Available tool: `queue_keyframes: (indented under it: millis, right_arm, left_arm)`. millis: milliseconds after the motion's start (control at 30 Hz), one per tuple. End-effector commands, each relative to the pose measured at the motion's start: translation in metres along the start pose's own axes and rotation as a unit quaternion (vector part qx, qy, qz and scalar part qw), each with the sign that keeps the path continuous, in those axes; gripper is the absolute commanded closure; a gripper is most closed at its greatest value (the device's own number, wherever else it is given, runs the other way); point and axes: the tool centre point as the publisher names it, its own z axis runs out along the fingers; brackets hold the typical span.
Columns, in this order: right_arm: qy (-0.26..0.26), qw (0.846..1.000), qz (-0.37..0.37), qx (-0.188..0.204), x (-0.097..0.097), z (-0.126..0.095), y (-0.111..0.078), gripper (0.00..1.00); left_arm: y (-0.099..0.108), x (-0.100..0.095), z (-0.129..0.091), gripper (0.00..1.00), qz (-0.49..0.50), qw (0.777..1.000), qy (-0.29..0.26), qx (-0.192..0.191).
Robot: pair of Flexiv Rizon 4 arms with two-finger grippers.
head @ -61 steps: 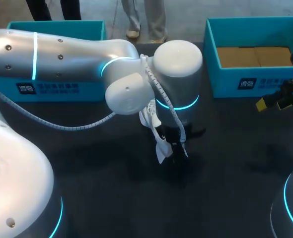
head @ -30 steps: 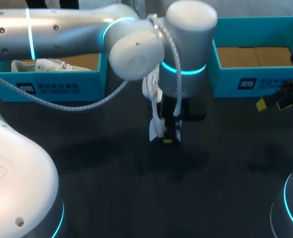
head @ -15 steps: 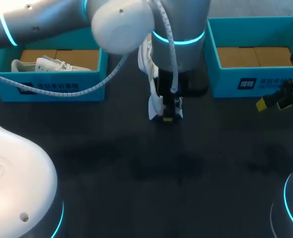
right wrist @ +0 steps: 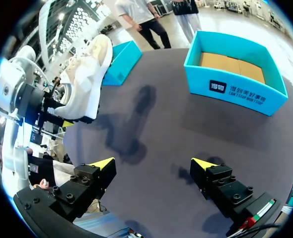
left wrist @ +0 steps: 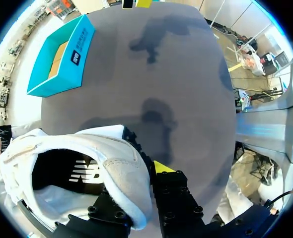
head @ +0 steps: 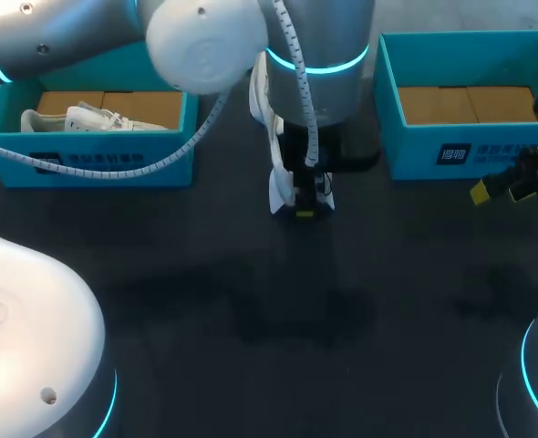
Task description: Take the shoe out of the shoebox, open the shoe tongue, remove and reinsert the insole, then place the shoe into the shoebox
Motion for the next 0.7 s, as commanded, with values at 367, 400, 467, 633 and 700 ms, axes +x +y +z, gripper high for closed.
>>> queue_keyframes:
  millis: [367,400,467,633,700]
  right_arm:
    - [-0.001,1.0,0.001,0.0,0.0,0.001,0.0,0.0]
    - [-0.001,1.0,0.001,0.0,0.0,0.001,0.0,0.0]
    - [-0.001,1.0,0.001,0.0,0.0,0.001,0.0,0.0]
    - [-0.001,1.0,0.001,0.0,0.0,0.001,0.0,0.0]
    - [-0.001,1.0,0.001,0.0,0.0,0.001,0.0,0.0]
  left_arm:
    - [0.015,-0.007,-0.007,1.0,-0.006,1.0,0.007,0.002]
    - [0.02,-0.009,-0.009,1.0,-0.006,1.0,0.012,0.004]
    - [0.028,-0.013,-0.013,1.0,-0.01,1.0,0.021,0.003]
    - [0.048,-0.023,-0.019,1.0,-0.009,0.999,0.048,0.001]
    - [0.055,-0.027,-0.021,1.0,-0.013,0.999,0.051,0.0]
